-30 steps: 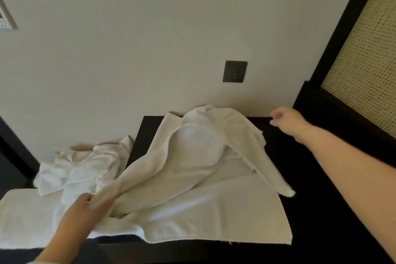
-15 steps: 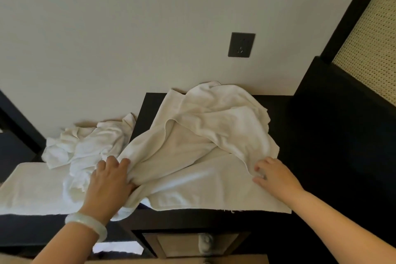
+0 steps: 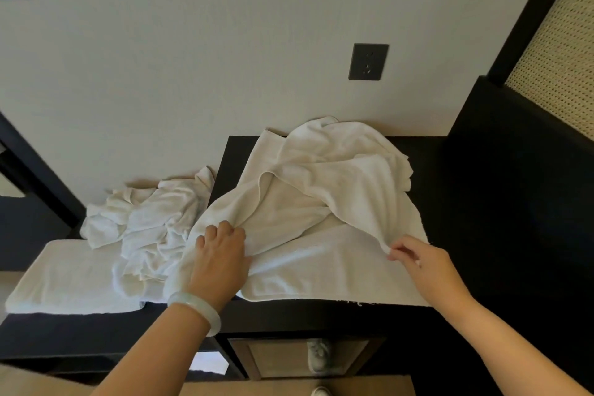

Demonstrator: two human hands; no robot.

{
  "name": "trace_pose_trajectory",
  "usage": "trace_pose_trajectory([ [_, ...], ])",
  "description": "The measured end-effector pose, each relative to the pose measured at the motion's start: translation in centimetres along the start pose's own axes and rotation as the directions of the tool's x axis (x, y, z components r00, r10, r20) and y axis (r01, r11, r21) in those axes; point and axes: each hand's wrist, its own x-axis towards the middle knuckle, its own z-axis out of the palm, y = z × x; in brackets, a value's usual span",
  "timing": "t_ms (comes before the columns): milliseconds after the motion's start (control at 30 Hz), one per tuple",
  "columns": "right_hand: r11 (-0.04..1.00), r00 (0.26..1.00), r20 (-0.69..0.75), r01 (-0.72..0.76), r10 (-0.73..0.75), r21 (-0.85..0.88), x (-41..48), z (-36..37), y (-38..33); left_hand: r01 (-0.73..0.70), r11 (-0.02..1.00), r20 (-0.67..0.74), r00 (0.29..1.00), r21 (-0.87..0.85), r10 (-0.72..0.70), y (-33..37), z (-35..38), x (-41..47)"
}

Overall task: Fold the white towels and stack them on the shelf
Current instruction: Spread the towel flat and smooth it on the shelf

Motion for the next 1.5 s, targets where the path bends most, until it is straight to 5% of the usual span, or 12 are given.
trace_pose_trajectory([
  [100,0.993,0.987,0.158,0.037,-0.019,-0.114,-1.6,-0.7,0.5,-0.113,0.975,-0.022,0.994,-0.191,0.111,2.0,-0.4,0.9],
  [200,0.965,0.985,0.159,-0.03,0.073,-0.261,-2.5,-1.8,1.9,-0.278,0.925,-0.03,0.959,-0.258,0.28,5.2,-0.7,2.2],
  [333,0.951,0.996,-0.065,0.04,-0.063,-0.308,-3.8,-2.1,1.7,-0.466,0.872,-0.065,0.885,-0.149,0.461,9.2,-0.4,4.4],
  [467,0.995,0.969,-0.236,0.056,-0.073,-0.078,-5.2,-3.3,1.7,-0.548,0.836,-0.063,0.834,0.032,0.548,11.3,0.6,6.9],
  [633,0.987,0.986,-0.123,-0.098,0.115,0.13,-5.9,-3.3,2.7,-0.533,0.827,0.058,0.845,0.179,0.532,11.1,2.9,9.4],
  [833,0.977,0.962,-0.238,-0.088,0.135,0.195,-5.9,-3.1,2.7,-0.392,0.914,0.06,0.92,0.101,0.388,10.9,2.5,11.4],
  [967,0.984,0.887,-0.452,-0.014,0.093,0.175,-5.3,-4.9,2.5,-0.359,0.878,-0.137,0.933,-0.316,0.332,11.1,-2.5,10.2],
  [1067,0.998,0.914,-0.4,-0.066,0.063,0.007,-5.9,-4.9,3.9,-0.592,0.768,-0.429,0.777,-0.246,0.461,9.7,-5.4,5.4],
  [1167,0.986,0.971,-0.21,-0.135,0.112,-0.098,-7.3,-3.6,6.0,-0.701,0.693,-0.216,0.712,-0.167,0.668,7.3,-3.9,0.0],
  [1267,0.989,0.987,-0.149,-0.081,0.062,-0.124,-8.5,-2.9,7.0,-0.709,0.697,0.006,0.701,-0.112,0.714,5.4,-1.5,-1.8],
  [1500,0.946,0.99,-0.138,-0.048,0.003,-0.322,-8.2,-0.9,6.8,-0.665,0.731,-0.066,0.745,-0.152,0.664,4.8,-0.1,-2.0],
])
